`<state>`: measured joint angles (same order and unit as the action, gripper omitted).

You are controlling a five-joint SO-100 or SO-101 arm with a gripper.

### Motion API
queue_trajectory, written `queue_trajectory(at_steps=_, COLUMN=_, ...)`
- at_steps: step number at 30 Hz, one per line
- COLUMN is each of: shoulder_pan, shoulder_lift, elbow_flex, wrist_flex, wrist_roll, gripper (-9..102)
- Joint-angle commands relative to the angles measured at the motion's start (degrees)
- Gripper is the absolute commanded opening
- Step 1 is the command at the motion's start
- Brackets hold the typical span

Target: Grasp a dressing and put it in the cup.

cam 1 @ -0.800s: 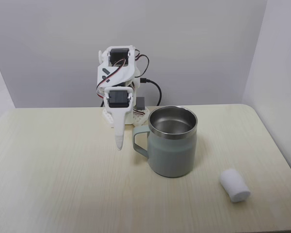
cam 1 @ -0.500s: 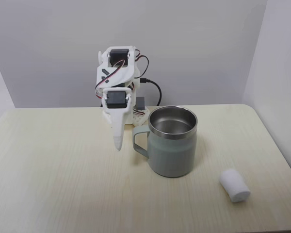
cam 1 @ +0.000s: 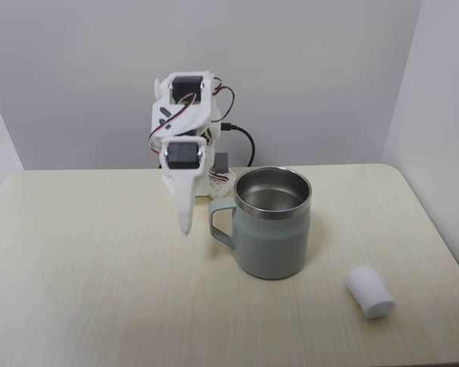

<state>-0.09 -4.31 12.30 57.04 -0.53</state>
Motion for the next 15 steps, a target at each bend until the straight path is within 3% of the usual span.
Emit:
queue_trajectory(at_steps=1, shoulder_pan=-2.37, shoulder_lift=0.53, elbow_flex=9.67, wrist_flex=4.83, wrist_roll=-1.93, gripper=0)
queue_trajectory(at_steps=10, shoulder_pan=-8.09, shoulder_lift=34.80, elbow_flex=46.23, wrist_flex=13.10, wrist_roll=-10.02, gripper=0)
queue_trajectory(at_steps=15, shoulder_pan=-12.57, shoulder_lift=53.79, elbow_flex=66.45, wrist_flex=18.90, wrist_roll=-16.17, gripper=7)
